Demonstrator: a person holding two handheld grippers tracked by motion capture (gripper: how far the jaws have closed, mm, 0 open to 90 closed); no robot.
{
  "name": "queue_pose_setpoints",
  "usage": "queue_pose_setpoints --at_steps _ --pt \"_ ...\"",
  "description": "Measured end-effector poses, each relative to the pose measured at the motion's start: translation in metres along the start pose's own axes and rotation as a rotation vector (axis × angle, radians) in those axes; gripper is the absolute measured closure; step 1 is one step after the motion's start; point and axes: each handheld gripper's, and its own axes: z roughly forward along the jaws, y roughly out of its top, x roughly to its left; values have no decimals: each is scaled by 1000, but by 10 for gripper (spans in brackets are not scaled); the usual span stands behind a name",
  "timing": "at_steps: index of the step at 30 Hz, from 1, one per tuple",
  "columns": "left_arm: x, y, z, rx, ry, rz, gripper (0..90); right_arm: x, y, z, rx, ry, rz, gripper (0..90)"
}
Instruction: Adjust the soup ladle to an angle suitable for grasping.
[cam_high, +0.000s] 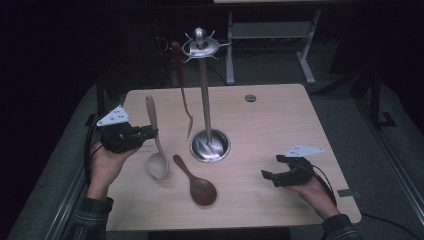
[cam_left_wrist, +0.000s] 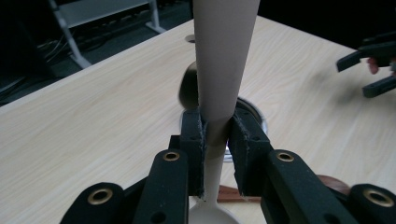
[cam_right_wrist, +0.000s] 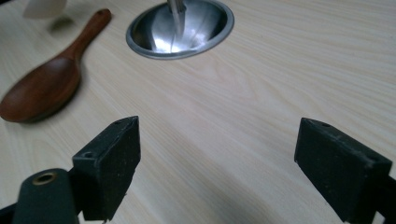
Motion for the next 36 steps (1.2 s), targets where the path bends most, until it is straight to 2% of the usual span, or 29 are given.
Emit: queue_pose_setpoints --at_steps 10,14,20,33,36 --pt "-25 10 8 -21 -83 23 760 4 29 -9 -50 30 19 129" --pt "-37 17 14 -19 -116 42 760 8 40 -12 -78 35 11 137" --pt "-52 24 27 -14 -149 48 760 14 61 -17 -130 60 -4 162" --pt "-76 38 60 -2 -190 64 761 37 107 -21 -213 173 -40 240" --pt "-81 40 70 6 -198 70 761 43 115 -22 -228 184 -45 253"
